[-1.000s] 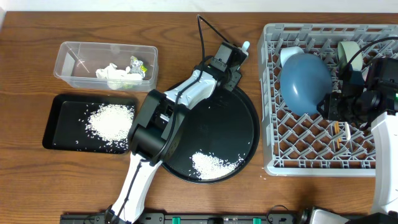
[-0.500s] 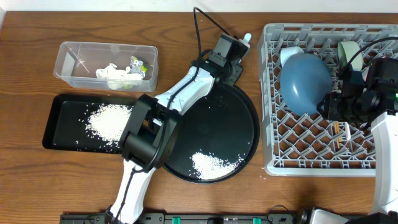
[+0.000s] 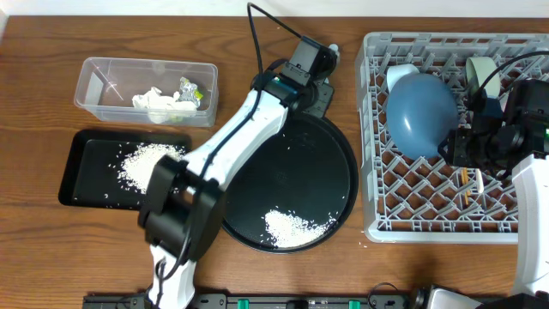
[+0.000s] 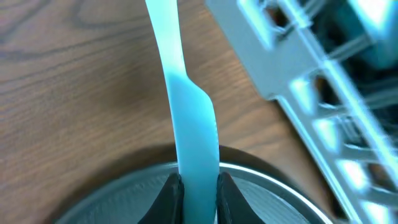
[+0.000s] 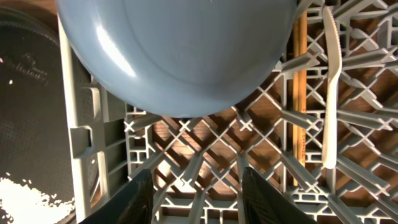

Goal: Sort waste into correct bins and load items into the dishwasher rack
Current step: 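Carry the white utensil with left gripper into the rack and release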

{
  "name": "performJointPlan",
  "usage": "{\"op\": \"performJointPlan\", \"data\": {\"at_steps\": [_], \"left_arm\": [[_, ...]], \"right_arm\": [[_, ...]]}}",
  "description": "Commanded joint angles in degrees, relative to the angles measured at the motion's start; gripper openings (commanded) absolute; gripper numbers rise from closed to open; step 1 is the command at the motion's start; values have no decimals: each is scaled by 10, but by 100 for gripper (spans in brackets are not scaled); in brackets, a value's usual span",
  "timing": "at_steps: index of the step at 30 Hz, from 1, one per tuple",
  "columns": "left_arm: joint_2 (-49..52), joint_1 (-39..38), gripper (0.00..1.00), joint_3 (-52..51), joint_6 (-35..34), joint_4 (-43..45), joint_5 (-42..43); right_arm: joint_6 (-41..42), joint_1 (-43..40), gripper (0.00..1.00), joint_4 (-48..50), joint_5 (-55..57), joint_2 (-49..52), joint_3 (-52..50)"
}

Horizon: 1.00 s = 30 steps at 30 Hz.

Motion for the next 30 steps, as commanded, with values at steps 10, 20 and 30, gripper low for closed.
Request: {"op": "performJointPlan", "data": {"at_steps": [10, 20, 30], "left_arm": [[-71, -100, 6, -1, -258, -72, 23], [-71, -181, 6, -1, -359, -72, 28], [-70, -221, 6, -4, -388, -74, 25]], "right_arm": [[5, 6, 43, 0, 19, -4, 9], [5, 6, 43, 1, 18, -4, 9], [6, 6, 43, -1, 18, -4, 9]]}}
